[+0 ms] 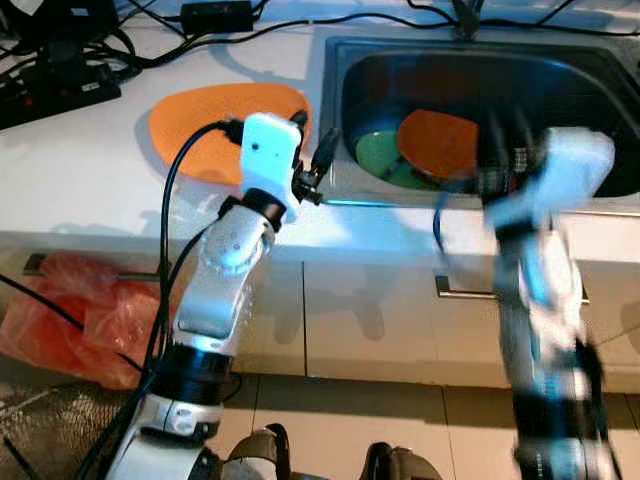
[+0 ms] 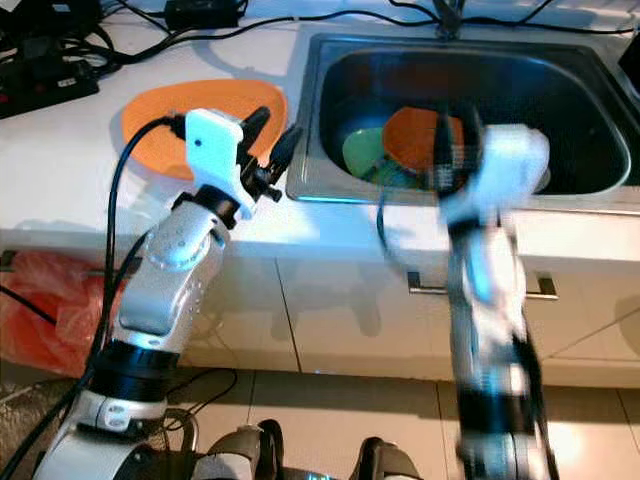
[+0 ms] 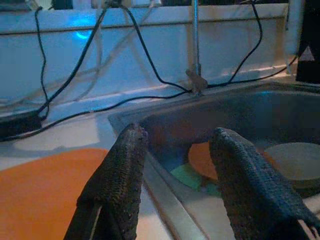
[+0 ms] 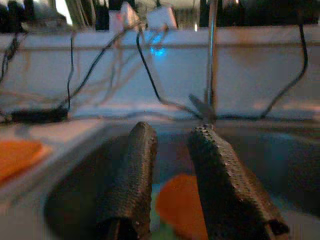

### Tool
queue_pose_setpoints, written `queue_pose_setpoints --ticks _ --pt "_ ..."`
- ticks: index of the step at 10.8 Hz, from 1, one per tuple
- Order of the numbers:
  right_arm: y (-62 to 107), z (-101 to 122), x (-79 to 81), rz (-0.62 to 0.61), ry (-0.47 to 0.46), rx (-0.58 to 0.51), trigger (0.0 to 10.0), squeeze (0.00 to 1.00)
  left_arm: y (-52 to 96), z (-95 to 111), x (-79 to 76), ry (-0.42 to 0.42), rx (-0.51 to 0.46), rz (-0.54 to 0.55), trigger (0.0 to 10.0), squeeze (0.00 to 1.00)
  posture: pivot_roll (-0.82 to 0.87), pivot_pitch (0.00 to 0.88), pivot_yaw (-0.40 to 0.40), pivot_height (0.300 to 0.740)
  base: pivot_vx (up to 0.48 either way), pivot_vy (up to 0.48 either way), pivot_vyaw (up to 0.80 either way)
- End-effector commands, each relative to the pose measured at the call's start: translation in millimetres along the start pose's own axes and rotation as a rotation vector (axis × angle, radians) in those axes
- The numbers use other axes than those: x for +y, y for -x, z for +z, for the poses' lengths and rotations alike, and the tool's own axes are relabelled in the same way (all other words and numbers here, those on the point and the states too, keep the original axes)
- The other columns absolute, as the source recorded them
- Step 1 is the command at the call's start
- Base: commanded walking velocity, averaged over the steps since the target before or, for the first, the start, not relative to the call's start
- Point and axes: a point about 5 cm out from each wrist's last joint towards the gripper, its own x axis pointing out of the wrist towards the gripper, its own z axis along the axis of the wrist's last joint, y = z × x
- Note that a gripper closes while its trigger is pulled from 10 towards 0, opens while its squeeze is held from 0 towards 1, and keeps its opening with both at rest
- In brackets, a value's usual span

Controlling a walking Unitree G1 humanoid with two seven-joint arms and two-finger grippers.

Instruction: Kitchen organization

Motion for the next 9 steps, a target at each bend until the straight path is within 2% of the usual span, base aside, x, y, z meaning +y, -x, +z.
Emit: queue_pose_setpoints --ticks 1,3,5,9 --pt "6.4 5 2.0 -0.003 -0.002 -0.022 10.0 0.0 3.6 -8 -0.7 -0.005 0.013 0.015 10.0 0.0 0.04 0.166 0.021 0.74 0.0 0.0 0.0" --pt "22.5 -3 3.0 -0.019 0.004 0.003 10.0 0.0 8.4 -13 -1.0 -0.018 0.01 0.033 10.0 0.0 0.04 0.164 0.025 0.74 0.0 0.0 0.0" --pt "31.2 -14 1.3 -0.052 0.001 0.039 10.0 0.0 12.9 -16 2.3 -0.029 0.0 0.072 10.0 0.0 0.05 0.167 0.022 0.74 0.0 0.0 0.0" --pt "35.6 -27 7.6 -0.053 -0.01 0.086 10.0 0.0 17.7 -21 3.9 -0.044 0.001 0.097 10.0 0.0 0.06 0.17 0.02 0.74 0.0 0.0 0.0"
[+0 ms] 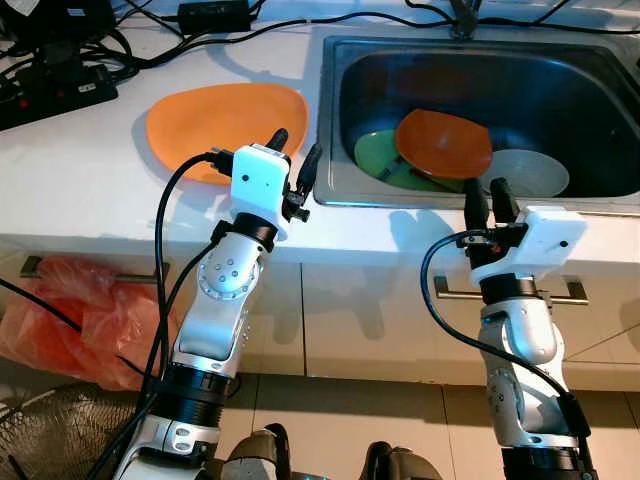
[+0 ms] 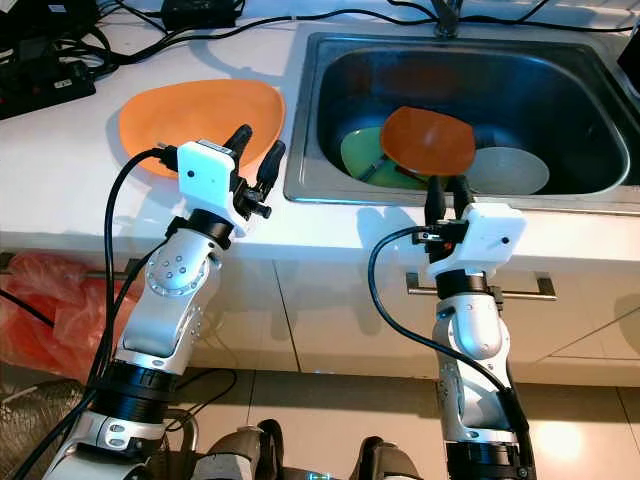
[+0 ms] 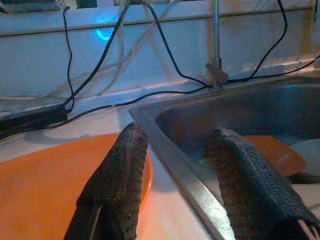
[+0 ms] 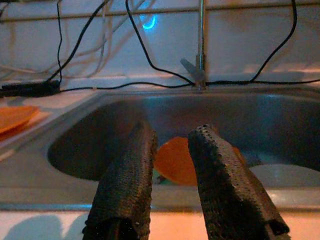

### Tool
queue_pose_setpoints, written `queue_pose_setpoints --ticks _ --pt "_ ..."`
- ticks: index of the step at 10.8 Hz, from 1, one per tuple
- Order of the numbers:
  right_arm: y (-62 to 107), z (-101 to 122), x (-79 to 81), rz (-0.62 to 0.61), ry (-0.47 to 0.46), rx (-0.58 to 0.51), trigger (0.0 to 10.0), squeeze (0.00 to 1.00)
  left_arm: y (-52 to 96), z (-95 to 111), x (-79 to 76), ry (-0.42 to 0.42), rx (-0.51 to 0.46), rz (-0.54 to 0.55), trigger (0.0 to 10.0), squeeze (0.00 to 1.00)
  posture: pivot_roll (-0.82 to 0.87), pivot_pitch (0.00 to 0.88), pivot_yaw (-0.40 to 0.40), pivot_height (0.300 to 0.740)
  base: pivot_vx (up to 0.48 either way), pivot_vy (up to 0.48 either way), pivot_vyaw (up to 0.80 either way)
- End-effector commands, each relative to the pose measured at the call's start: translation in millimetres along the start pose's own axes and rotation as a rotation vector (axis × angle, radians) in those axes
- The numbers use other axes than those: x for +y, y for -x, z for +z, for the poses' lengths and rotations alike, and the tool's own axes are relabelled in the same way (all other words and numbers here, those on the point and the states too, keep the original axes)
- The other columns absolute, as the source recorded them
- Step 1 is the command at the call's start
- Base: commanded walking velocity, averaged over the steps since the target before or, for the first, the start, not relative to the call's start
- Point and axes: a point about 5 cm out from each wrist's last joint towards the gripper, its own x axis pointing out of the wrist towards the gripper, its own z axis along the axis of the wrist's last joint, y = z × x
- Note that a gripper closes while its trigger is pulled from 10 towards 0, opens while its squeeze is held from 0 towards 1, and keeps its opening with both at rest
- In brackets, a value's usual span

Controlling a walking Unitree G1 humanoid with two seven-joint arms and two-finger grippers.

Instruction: Kitchen organization

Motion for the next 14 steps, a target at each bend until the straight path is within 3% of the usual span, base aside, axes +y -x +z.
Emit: queue_pose_setpoints --ticks 1,4,7,9,10,11,13,14 --pt "2.3 -6 -0.4 -0.007 0.002 0.017 10.0 0.0 3.1 -5 1.6 -0.007 0.016 0.019 10.0 0.0 0.06 0.171 0.02 0.74 0.0 0.0 0.0" --pt "2.3 -8 -1.0 -0.011 0.008 0.026 10.0 0.0 5.5 -4 1.7 -0.022 0.016 0.028 10.0 0.0 0.06 0.184 0.016 0.74 0.0 0.0 0.0" --pt "1.0 -11 1.3 0.003 0.006 0.034 10.0 0.0 0.4 16 13.1 -0.011 -0.045 0.078 10.0 0.0 0.07 0.187 0.009 0.74 0.0 0.0 0.0" --pt "0.8 -11 2.4 0.008 0.005 0.034 10.0 0.0 1.0 22 31.3 0.001 -0.059 0.161 10.0 0.0 0.07 0.188 0.007 0.74 0.0 0.0 0.0" --pt "0.8 -12 2.9 0.009 0.002 0.037 10.0 0.0 5.3 24 58.1 -0.001 -0.036 0.276 10.0 0.0 0.08 0.189 0.006 0.74 0.0 0.0 0.0" --pt "0.4 -13 3.5 0.013 0.001 0.039 10.0 0.0 10.1 22 74.1 0.026 -0.014 0.352 10.0 0.0 0.09 0.19 0.004 0.74 0.0 0.0 0.0" --pt "0.0 -14 5.6 0.024 -0.001 0.041 10.0 0.0 20.0 25 99.4 0.202 -0.007 0.483 10.0 0.0 0.09 0.189 0.004 0.74 0.0 0.0 0.0" --pt "-0.1 -14 5.6 0.025 -0.001 0.042 10.0 0.0 26.3 29 104.2 0.243 -0.019 0.523 10.0 0.0 0.09 0.189 0.003 0.74 0.0 0.0 0.0"
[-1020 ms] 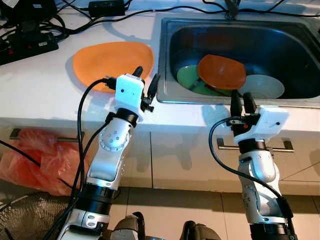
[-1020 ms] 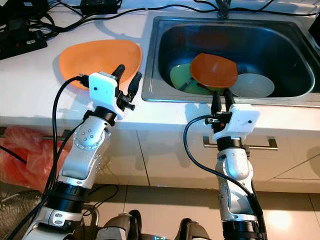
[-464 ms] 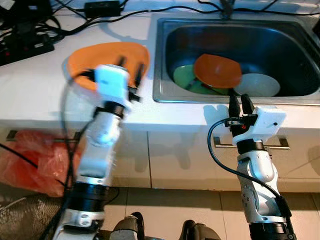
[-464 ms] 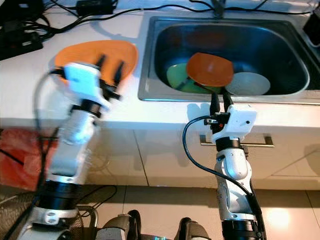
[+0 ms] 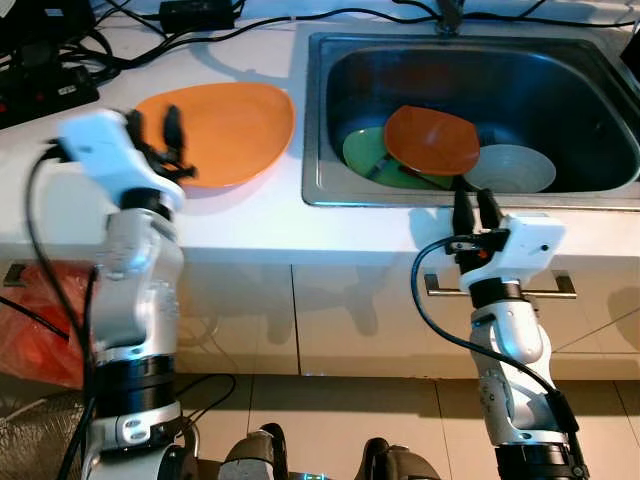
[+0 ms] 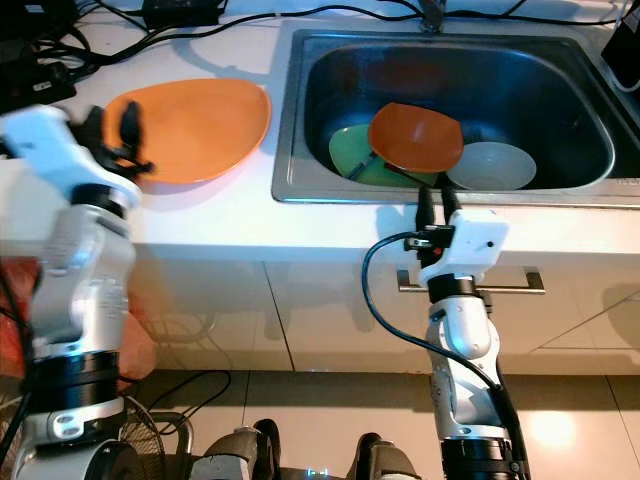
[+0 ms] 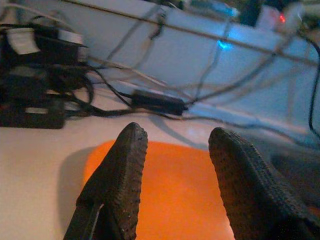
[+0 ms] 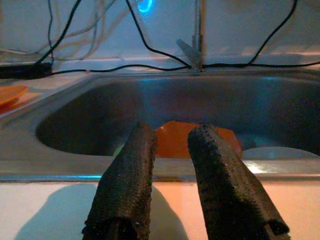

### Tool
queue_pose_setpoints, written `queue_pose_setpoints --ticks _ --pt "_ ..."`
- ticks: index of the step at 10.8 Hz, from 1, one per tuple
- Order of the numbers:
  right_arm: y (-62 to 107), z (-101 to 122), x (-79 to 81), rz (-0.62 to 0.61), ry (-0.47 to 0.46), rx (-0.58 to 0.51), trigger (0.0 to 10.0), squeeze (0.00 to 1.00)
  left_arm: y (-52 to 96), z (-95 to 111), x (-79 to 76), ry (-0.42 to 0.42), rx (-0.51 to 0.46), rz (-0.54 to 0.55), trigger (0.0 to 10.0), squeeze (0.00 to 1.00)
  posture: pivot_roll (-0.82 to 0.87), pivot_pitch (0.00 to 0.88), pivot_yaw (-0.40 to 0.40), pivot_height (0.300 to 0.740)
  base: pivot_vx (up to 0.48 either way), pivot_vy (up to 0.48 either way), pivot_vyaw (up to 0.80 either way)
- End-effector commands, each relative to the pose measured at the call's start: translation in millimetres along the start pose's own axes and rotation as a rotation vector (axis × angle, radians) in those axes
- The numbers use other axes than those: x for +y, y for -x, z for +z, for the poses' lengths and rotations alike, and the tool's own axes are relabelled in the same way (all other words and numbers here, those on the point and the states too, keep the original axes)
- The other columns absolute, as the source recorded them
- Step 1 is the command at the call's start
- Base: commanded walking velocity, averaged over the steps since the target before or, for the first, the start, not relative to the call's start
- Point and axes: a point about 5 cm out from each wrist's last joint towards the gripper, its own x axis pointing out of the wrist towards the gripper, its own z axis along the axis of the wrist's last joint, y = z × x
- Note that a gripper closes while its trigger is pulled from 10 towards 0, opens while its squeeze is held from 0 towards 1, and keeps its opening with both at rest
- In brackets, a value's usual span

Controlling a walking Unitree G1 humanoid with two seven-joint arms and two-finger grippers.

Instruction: Kitchen organization

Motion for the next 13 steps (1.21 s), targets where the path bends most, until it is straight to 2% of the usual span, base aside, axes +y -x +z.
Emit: queue_pose_setpoints --ticks 1,2,3,5,7,8,9,13 --pt "-0.4 -1 0.3 0.001 0.001 -0.003 10.0 0.0 4.7 3 7.4 0.041 0.001 0.051 10.0 0.0 0.1 0.188 0.001 0.74 0.0 0.0 0.0" --pt "-0.8 -2 1.9 0.011 -0.002 0.003 10.0 0.0 8.1 5 18.1 0.11 0.016 0.114 10.0 0.0 0.11 0.187 -0.004 0.74 0.0 0.0 0.0" --pt "-1.1 -3 3.5 0.019 -0.003 0.005 10.0 0.0 8.6 9 28.1 0.155 0.017 0.162 10.0 1.0 0.12 0.185 -0.007 0.74 0.0 0.0 0.0" --pt "-1.7 -4 5.7 0.031 -0.005 0.009 10.0 0.0 8.3 12 44.3 0.245 0.061 0.237 10.0 1.0 0.12 0.183 -0.006 0.74 0.0 0.0 0.0" --pt "-1.2 -5 7.3 0.038 -0.004 0.011 10.0 0.0 4.4 13 42.4 0.321 0.148 0.215 10.0 1.0 0.12 0.179 -0.001 0.74 0.0 0.0 0.0" --pt "-0.5 -6 8.3 0.042 -0.001 0.012 10.0 0.0 2.5 11 38.9 0.347 0.245 0.149 10.0 0.22 0.13 0.177 0.005 0.74 0.0 0.0 0.0" --pt "0.0 -6 9.1 0.044 -0.001 0.013 10.0 0.0 2.4 10 36.8 0.354 0.295 0.103 10.0 0.0 0.12 0.174 0.008 0.74 0.0 0.0 0.0" --pt "1.0 -6 9.7 0.04 -0.003 0.011 10.0 0.0 0.1 10 36.3 0.37 0.401 0.107 10.0 0.0 0.12 0.179 0.016 0.74 0.0 0.0 0.0"
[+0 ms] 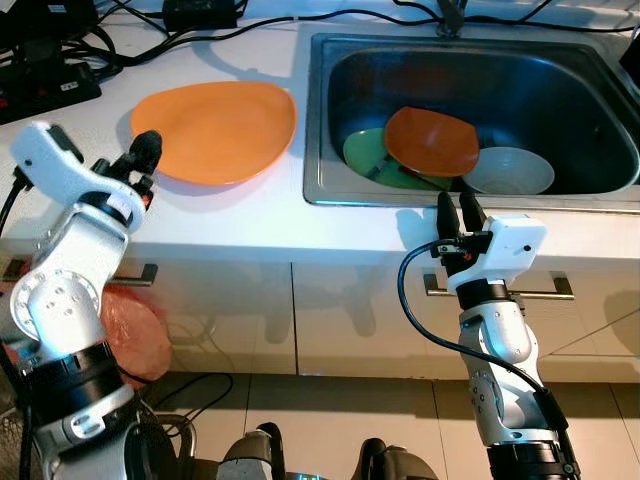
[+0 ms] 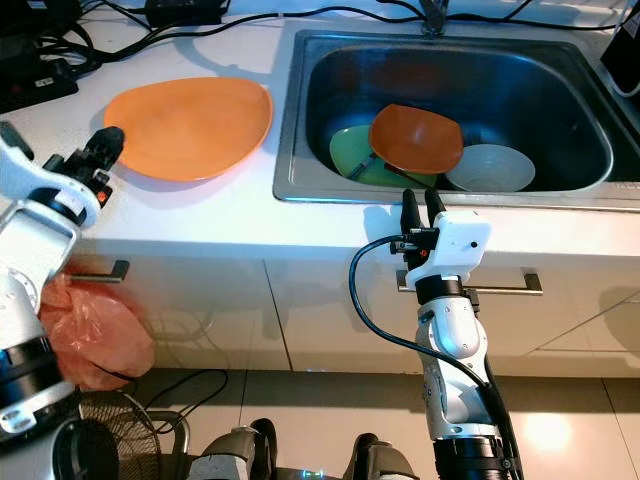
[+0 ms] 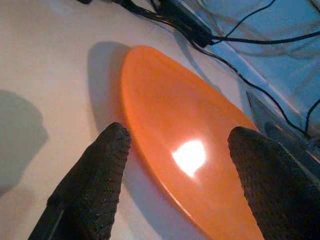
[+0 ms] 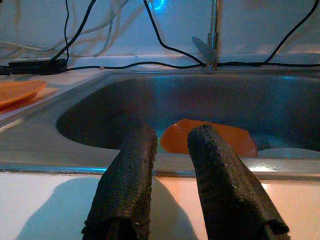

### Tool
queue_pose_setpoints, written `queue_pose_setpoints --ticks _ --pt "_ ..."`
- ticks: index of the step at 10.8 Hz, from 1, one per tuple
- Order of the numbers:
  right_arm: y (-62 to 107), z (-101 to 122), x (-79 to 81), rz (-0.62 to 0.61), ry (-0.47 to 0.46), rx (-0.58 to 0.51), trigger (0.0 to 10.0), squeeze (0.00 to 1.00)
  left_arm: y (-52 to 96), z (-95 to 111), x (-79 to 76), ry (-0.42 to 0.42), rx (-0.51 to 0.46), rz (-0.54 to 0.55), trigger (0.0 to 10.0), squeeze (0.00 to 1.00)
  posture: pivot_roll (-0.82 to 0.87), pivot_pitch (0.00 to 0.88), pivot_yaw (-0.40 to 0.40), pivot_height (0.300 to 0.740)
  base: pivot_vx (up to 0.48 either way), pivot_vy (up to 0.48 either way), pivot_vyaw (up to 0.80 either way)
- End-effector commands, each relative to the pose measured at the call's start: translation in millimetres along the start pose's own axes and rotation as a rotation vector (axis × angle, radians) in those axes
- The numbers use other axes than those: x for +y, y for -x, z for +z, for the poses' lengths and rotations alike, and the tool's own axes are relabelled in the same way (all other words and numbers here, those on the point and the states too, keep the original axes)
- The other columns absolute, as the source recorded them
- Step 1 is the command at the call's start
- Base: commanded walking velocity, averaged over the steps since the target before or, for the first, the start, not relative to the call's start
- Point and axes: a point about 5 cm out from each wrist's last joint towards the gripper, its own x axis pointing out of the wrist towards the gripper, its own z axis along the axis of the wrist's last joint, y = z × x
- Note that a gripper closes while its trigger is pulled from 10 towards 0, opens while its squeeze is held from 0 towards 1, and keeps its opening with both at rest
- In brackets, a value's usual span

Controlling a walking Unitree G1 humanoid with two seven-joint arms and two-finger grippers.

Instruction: Kitchen organization

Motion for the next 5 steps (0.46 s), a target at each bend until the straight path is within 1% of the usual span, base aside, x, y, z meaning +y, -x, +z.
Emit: queue_pose_setpoints --ticks 1,2,4,5 --pt "1.4 -1 0.2 0.003 0.01 0.002 10.0 0.0 0.8 2 2.5 0.01 0.013 0.029 10.0 0.0 0.12 0.18 0.017 0.74 0.0 0.0 0.0" --pt "1.5 -1 0.5 0.006 0.008 0.004 10.0 0.0 1.4 1 4.6 0.022 0.032 0.054 10.0 0.0 0.12 0.185 0.016 0.74 0.0 0.0 0.0" --pt "1.9 -2 0.5 0.008 0.008 0.007 10.0 0.0 2.8 2 7.9 0.039 0.037 0.094 10.0 0.0 0.12 0.191 0.014 0.74 0.0 0.0 0.0" --pt "2.0 -2 0.6 0.01 0.009 0.009 10.0 0.0 2.6 -3 15.1 0.06 0.056 0.137 10.0 0.0 0.12 0.196 0.012 0.74 0.0 0.0 0.0"
